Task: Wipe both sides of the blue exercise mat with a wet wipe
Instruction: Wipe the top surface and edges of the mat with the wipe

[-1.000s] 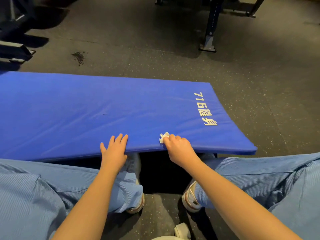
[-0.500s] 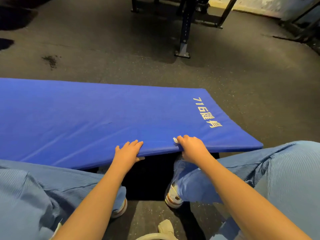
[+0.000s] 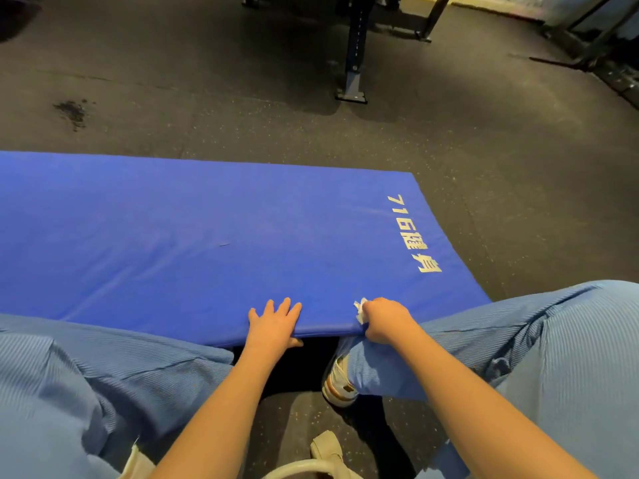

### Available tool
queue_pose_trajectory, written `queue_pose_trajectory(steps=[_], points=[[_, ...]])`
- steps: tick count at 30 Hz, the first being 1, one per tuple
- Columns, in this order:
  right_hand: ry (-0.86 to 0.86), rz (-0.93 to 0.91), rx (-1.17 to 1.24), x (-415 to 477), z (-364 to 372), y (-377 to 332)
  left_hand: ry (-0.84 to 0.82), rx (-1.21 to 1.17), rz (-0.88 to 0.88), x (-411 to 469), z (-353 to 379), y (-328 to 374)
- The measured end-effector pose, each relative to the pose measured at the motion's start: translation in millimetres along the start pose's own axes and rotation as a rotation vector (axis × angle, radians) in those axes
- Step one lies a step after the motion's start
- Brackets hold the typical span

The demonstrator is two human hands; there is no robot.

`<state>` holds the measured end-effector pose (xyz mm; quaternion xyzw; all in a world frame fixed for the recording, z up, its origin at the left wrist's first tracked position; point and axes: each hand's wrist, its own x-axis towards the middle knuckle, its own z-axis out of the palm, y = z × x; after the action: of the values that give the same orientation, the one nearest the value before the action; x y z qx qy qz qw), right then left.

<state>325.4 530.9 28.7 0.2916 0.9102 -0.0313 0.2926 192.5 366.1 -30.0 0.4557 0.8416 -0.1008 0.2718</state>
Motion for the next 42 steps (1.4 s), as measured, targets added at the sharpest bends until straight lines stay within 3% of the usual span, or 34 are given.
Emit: queue_pose_trajectory(steps=[7, 12, 19, 26, 30, 33, 39, 42], points=[[0.024, -0.066, 0.162, 13, 18, -31, 0.025, -0.023, 0.010, 1, 6, -2], [0.092, -0.178, 0.200, 16, 23, -40, 0.092, -0.259, 0.022, 2, 1, -17], [0.227, 0.188, 0.305, 27, 24, -21, 0.123, -0.373, -0.223, -4, 22, -43], [0.181, -0.234, 0.406, 26, 35, -89, 0.130, -0.389, -0.236, -1, 25, -41], [0.243, 0.040, 0.505, 46, 39, -48, 0.131, -0.399, -0.229, -1, 24, -43], [0.293, 0.240, 0.448, 47, 43, -38, 0.141, -0.393, -0.236, -2, 26, -43], [0.163, -0.246, 0.458, 41, 36, -94, 0.167, -0.381, -0.257, 1, 27, -41], [0.205, -0.116, 0.577, 56, 38, -73, 0.149, -0.387, -0.242, 1, 25, -42]])
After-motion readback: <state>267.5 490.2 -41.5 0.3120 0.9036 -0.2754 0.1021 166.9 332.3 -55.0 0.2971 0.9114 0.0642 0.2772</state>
